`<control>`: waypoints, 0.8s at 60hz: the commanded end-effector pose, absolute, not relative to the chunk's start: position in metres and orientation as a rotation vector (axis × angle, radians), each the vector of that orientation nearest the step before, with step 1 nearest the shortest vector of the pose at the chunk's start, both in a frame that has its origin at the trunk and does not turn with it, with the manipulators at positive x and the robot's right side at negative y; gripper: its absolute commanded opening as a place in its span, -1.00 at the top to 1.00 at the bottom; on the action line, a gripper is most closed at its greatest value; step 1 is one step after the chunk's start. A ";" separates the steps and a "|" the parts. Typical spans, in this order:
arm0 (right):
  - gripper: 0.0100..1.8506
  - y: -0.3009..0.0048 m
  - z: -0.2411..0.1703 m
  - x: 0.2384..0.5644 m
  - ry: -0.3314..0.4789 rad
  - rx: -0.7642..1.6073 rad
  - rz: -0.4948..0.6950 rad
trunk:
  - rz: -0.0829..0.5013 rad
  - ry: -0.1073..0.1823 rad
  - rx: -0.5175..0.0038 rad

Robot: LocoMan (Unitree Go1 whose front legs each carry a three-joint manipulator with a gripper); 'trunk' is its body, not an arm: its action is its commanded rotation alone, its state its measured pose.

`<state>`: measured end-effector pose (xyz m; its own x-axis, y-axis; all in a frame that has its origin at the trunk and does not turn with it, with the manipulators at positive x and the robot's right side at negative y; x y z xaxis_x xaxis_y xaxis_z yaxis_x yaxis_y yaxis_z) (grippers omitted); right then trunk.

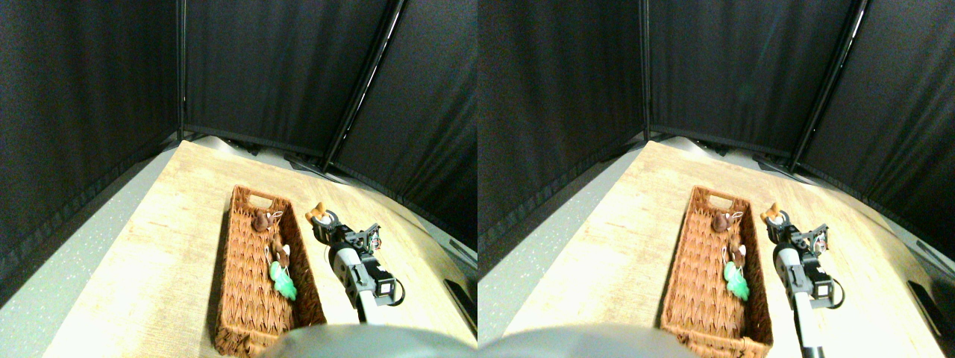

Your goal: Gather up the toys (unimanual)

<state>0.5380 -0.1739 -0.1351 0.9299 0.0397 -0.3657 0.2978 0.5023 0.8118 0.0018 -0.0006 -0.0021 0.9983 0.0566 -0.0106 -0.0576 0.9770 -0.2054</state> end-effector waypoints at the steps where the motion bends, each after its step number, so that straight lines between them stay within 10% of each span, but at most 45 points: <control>1: 0.95 -0.164 -0.126 0.541 0.333 1.080 -0.116 | 0.075 -0.019 -0.229; 48: 0.95 -0.102 -0.136 0.548 0.461 1.097 -0.026 | 0.154 -0.034 -0.317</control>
<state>0.5464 -0.1042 -0.1391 0.8905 0.1913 -0.4128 0.2889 0.4631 0.8379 0.0002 0.0000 -0.0008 0.9896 0.1432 0.0116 -0.1333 0.9452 -0.2980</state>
